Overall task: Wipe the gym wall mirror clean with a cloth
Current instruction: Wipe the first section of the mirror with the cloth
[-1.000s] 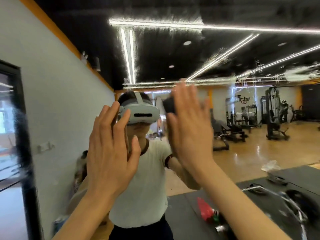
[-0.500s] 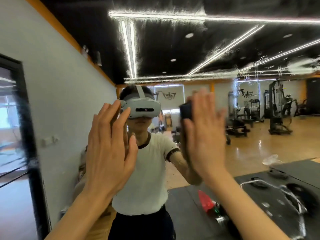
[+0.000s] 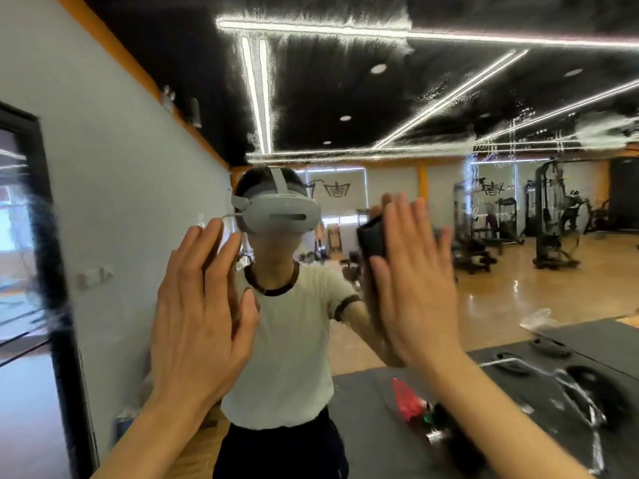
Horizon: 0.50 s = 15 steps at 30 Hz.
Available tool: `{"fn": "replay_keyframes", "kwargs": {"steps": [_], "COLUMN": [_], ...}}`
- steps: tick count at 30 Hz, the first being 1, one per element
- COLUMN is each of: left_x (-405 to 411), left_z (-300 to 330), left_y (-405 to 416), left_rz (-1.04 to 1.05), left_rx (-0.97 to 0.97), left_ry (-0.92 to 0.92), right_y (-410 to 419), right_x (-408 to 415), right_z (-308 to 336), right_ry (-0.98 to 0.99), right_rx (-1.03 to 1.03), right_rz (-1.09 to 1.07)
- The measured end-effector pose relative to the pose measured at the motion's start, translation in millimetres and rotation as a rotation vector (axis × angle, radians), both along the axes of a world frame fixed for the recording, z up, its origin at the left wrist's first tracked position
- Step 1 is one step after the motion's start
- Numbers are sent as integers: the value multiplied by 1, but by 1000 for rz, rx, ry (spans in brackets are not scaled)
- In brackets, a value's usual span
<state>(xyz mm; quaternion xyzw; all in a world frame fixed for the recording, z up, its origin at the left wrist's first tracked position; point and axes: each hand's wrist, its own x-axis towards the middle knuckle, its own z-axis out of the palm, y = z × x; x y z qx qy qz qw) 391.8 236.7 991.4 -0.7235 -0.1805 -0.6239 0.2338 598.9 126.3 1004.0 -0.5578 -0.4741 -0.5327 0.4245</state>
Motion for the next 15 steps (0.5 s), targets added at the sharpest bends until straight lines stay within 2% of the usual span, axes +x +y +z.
{"fn": "replay_keyframes", "kwargs": {"steps": [4,6,12,15], "left_x": [1,1,1,1], "left_z": [0,0,-1,-2], "left_y": [1,1,0,0], "left_rz": [-1,-1,15,18], "left_rx": [0,-2,0,8], "left_ry": [-1,-8,-5,0], "right_y": [-12,-13,-30,-34], "right_x": [25,28,53,59], "right_z": [53,60,-77,-51], "right_ry": [-61,-135,-394,-461], "right_rx": [-30,-58,-277,-296], "right_rz": [-3,-5,-125,-99]}}
